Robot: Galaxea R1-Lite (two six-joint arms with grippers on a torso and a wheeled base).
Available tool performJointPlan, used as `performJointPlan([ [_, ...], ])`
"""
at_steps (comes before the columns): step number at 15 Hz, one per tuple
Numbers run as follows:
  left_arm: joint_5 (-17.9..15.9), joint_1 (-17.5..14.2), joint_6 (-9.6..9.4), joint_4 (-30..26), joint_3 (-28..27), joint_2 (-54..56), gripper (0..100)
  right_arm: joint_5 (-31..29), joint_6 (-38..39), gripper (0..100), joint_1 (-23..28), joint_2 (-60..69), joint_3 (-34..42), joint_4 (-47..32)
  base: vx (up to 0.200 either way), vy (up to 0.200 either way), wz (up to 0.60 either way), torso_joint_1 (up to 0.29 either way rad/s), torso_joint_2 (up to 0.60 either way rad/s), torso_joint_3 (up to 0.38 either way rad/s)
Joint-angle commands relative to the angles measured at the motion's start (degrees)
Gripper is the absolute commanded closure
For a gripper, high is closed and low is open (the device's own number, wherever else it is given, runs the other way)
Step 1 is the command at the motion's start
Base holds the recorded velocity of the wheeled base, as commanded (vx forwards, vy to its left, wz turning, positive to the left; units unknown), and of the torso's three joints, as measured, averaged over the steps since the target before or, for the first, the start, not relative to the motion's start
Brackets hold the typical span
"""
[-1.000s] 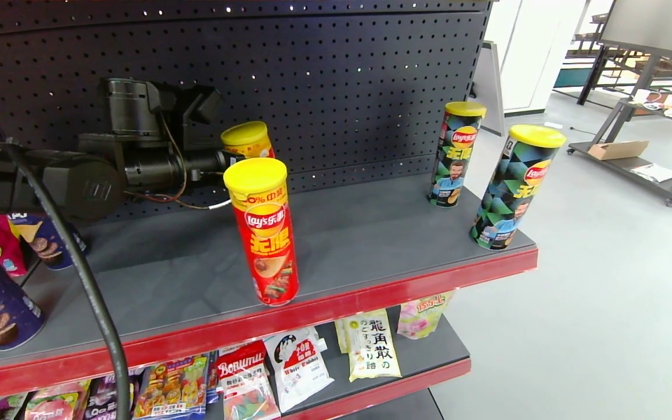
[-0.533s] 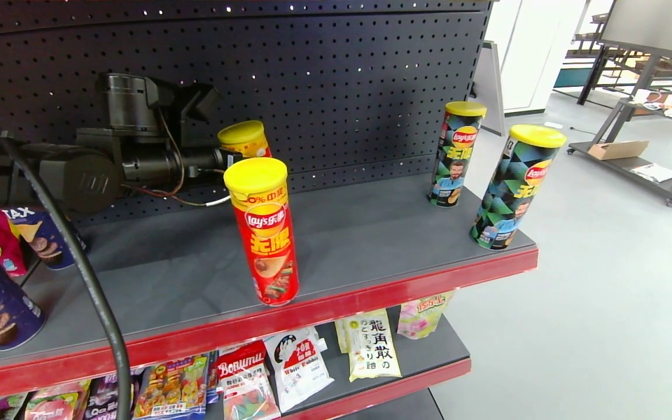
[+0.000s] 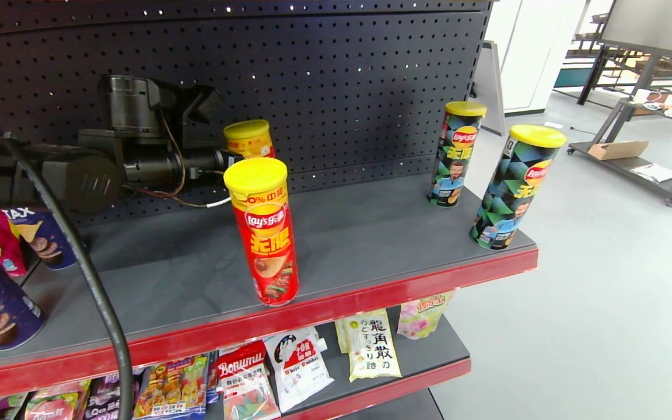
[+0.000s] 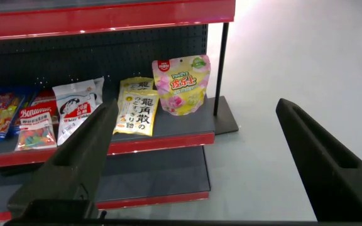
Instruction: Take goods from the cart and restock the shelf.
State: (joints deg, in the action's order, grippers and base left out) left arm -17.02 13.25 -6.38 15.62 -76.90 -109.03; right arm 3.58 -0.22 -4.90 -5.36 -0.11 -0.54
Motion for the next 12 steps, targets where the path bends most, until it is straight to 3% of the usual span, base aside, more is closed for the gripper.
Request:
performJointPlan([
  [1,0.0,0.0,-0.04,0.0,-0.1,0.1,0,0.0,0.0,0,0.0,-0.1,0.0,0.0,0.000,0.000,0.00,0.000,0.00,0.000],
  [7,0.0,-0.2,-0.04,0.0,2.0,2.2,0,0.0,0.0,0,0.0,-0.1,-0.1,0.0,0.000,0.000,0.00,0.000,0.00,0.000],
  [12,0.0,-2.4,-0.30,0.5,8.4,6.0,0,0.1,0.0,0,0.0,-0.1,-0.1,0.0,0.000,0.000,0.00,0.000,0.00,0.000],
])
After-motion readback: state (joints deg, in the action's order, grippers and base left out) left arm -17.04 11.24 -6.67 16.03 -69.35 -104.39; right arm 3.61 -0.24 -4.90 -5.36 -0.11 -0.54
